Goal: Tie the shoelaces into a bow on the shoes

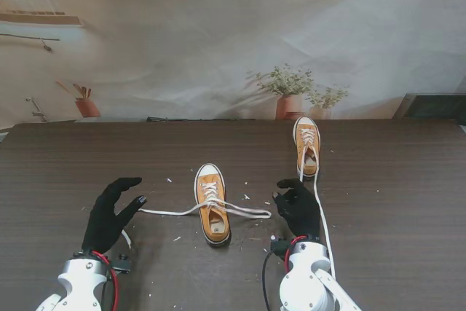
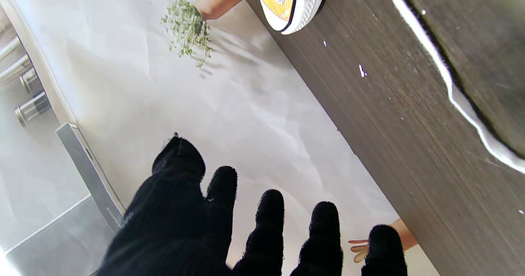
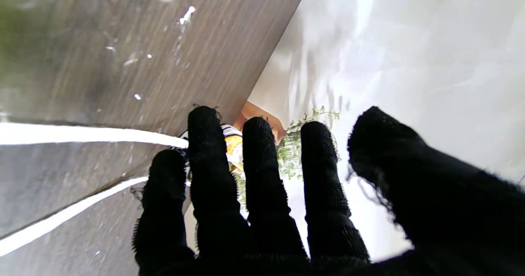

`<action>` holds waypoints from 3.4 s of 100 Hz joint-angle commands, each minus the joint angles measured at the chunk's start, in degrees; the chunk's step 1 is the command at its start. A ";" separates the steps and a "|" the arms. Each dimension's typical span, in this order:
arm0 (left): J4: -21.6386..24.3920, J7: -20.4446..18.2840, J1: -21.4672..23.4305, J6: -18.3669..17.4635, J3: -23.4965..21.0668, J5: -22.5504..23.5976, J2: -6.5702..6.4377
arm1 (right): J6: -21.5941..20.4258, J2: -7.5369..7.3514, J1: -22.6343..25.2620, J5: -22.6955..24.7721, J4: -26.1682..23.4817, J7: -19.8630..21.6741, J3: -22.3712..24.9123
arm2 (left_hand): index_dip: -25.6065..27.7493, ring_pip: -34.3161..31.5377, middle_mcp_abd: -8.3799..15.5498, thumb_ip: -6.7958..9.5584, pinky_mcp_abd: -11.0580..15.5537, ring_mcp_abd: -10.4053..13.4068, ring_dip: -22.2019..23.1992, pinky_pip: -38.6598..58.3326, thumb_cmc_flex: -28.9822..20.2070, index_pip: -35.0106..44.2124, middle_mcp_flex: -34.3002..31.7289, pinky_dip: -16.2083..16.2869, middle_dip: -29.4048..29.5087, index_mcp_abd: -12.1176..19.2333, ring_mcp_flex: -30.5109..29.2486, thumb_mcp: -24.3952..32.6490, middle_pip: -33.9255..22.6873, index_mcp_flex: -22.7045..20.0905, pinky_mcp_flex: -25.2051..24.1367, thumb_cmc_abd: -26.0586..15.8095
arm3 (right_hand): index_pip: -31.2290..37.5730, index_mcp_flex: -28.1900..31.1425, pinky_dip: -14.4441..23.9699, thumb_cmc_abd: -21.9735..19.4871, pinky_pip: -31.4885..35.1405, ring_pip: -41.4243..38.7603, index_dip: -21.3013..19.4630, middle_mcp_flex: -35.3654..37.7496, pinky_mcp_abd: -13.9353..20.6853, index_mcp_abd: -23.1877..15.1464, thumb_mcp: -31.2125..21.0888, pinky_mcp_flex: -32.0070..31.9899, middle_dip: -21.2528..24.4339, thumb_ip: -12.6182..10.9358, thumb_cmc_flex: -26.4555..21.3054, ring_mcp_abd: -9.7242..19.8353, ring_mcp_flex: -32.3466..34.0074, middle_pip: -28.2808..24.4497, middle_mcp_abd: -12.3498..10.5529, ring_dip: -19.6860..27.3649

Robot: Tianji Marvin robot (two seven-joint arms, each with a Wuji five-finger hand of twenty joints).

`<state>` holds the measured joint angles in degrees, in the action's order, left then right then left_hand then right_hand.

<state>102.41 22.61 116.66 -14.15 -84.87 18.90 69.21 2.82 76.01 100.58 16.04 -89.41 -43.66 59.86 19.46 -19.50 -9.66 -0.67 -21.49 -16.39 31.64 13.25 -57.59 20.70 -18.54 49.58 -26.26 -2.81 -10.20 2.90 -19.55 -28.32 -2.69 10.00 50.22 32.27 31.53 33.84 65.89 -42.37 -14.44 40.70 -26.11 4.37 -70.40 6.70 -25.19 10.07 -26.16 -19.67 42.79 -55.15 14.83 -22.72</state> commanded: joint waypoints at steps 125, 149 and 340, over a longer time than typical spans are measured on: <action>-16.10 6.91 -5.44 -13.84 4.12 24.54 -2.91 | 4.17 -6.48 -16.04 30.51 13.15 8.10 -19.43 | -0.13 0.60 0.77 -2.33 1.54 1.91 -3.41 -0.16 11.49 1.92 -4.81 -4.26 1.41 -0.32 -4.07 14.05 0.36 -4.57 4.70 6.07 | 3.32 -5.94 0.86 6.92 -1.54 3.18 -10.12 -4.66 4.67 -6.38 1.40 3.09 -1.91 -0.72 5.12 6.50 -0.92 -1.99 -7.37 -0.10; -13.89 5.86 -3.25 -11.00 2.61 24.99 -3.11 | 5.17 -5.00 -17.84 28.47 15.55 7.16 -21.93 | -0.14 1.14 0.63 -2.27 1.76 1.81 -3.46 -0.26 11.25 1.20 -4.71 -4.28 1.52 -0.29 -3.82 12.42 0.89 -5.12 4.35 5.45 | 7.07 -3.21 0.81 5.81 -1.27 3.05 -12.78 -3.91 4.49 -6.16 1.21 3.66 -2.09 -0.90 4.95 6.50 -0.27 -2.83 -7.14 -0.12; -13.86 4.85 -3.17 -14.83 3.38 18.57 -1.94 | 3.72 0.39 -11.33 -9.04 2.92 15.82 -13.02 | 0.85 1.10 -0.56 -0.95 1.68 0.39 -2.70 -0.94 6.23 0.83 -7.17 -5.28 1.09 -1.13 -5.31 0.18 0.86 -9.02 4.47 -0.99 | 21.63 15.60 -2.61 3.81 8.46 -21.33 -14.02 42.81 2.87 1.30 0.76 32.35 -5.58 7.58 -9.72 8.84 32.05 -16.86 -13.42 -8.53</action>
<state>88.25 28.13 113.45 -28.73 -81.63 37.52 67.04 6.08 76.42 88.73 8.07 -85.05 -29.77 46.31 19.49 -18.58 -10.25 -1.75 -21.45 -15.84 29.45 13.22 -50.65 21.74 -25.55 45.26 -25.72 -5.10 -14.36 5.04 -19.10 -36.35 2.36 11.72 69.16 47.78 29.84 37.00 71.83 -57.07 -29.52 80.32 -24.50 5.85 -70.14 35.41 -28.68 17.08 -33.41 -13.22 72.69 -67.15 3.72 -29.23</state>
